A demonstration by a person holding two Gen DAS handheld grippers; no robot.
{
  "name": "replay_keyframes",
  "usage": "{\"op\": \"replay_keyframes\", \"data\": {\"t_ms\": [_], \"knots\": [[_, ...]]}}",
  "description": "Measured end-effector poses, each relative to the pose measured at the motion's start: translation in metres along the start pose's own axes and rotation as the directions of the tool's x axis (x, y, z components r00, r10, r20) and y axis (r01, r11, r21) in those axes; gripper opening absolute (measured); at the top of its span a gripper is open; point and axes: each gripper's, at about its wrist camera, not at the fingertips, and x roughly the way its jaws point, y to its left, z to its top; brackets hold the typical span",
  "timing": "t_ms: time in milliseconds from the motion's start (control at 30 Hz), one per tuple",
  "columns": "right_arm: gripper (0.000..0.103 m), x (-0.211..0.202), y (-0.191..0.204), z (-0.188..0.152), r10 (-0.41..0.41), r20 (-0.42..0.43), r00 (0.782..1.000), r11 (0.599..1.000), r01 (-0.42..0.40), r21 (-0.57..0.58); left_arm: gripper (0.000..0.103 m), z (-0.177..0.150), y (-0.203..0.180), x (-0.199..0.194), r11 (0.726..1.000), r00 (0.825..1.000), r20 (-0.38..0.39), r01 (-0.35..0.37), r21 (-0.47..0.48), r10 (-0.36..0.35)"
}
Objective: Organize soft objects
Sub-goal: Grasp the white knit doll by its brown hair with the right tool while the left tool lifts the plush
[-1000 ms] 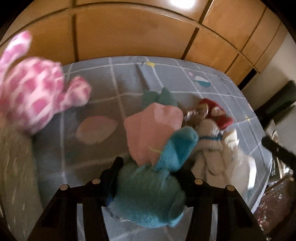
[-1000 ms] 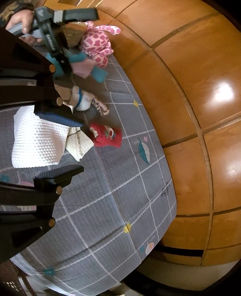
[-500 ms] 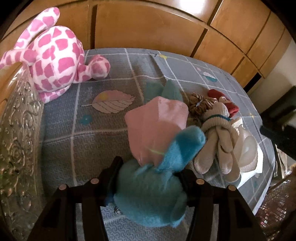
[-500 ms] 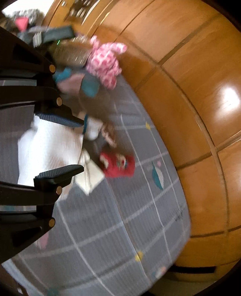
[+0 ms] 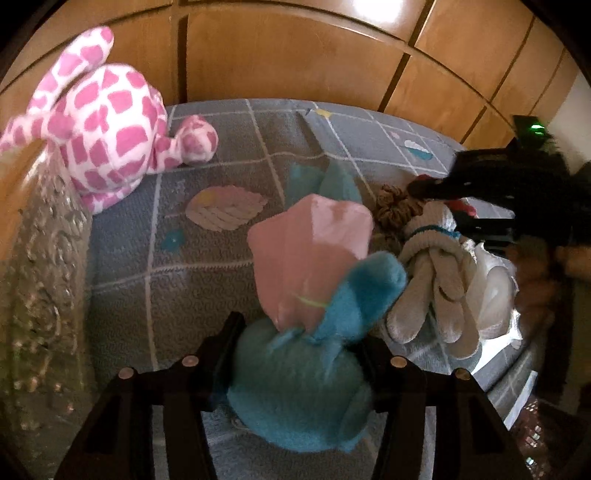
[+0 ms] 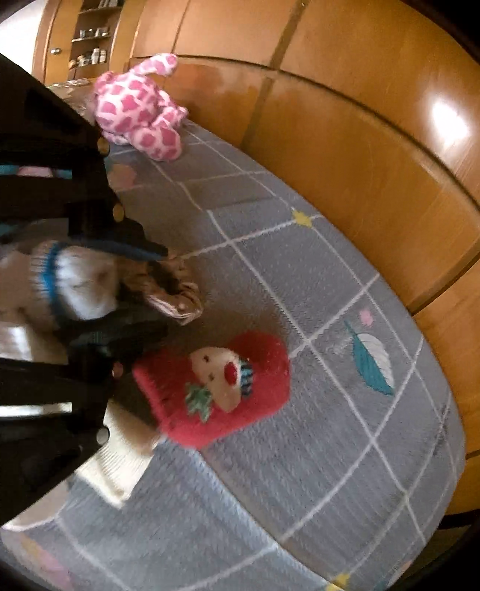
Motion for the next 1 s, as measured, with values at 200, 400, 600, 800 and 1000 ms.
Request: {"op": "replay_keyframes", "data": {"t_ms": [200,400,600,800,1000], "knots": [[0.007,0.017,0.003,-0.002,-0.034,0.015,0.999,0.998,0.035,-0.053,0.053,0.025,-0.007,-0.024,1.000,0.999,0.037,0.006,0.031,-0.007],[0.006,0.020,0.002,0.004,-0.012,-0.042,0.999,0.993,0.006,-0.121,0.053,0.079,0.005,-0.062,0.999,0.993,0.117,0.034,-0.029,-0.031],[0.006,0.021,0.004,0.002,-0.027,-0.031,0.999,0.988,0.022,-0.152,0.053,0.128,0.045,-0.101,0.994,0.973,0.222,-0.046,-0.098,0.067],[0.004,0.023,0.007,-0.003,-0.047,-0.006,0.999,0.983,0.045,-0.180,0.053,0.141,0.125,-0.149,0.956,0.935,0.287,-0.136,-0.259,0.210],[0.004,0.025,0.016,-0.006,-0.086,0.015,0.996,0.970,0.088,-0.227,0.053,0.114,0.209,-0.187,0.882,0.897,0.274,-0.214,-0.419,0.348]]}}
